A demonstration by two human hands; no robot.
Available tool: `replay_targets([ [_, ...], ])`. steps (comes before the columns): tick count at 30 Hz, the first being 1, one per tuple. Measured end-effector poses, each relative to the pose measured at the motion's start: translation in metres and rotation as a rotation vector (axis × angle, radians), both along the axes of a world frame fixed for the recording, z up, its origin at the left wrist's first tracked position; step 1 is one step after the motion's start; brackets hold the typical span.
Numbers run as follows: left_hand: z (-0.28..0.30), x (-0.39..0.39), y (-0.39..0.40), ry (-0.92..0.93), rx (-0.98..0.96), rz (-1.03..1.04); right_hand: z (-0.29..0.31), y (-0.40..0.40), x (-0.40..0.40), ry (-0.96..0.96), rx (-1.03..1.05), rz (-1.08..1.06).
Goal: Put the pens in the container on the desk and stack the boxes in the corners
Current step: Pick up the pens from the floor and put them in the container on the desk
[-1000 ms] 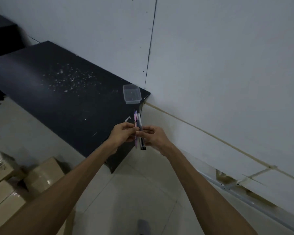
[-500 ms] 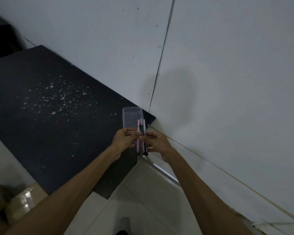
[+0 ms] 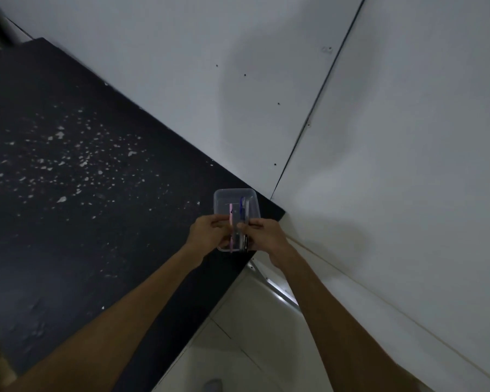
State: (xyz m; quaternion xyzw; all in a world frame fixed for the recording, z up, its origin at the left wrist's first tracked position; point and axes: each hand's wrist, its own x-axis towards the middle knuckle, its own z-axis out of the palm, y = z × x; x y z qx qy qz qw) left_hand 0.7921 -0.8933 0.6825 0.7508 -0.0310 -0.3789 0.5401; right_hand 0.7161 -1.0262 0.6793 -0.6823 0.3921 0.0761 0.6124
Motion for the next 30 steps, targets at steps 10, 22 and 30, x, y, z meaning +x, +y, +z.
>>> replay_targets([
  [10,-0.02,0.015,-0.018,-0.002,0.017,-0.026,-0.022,-0.008,0.026,0.078,-0.1,0.046],
  [22,-0.002,0.002,-0.008,-0.118,0.097,-0.072,0.003,-0.005,0.008,0.056,-0.238,0.05],
  [30,0.045,-0.035,0.008,-0.258,0.111,-0.15,0.052,0.007,-0.048,-0.003,-0.277,0.112],
])
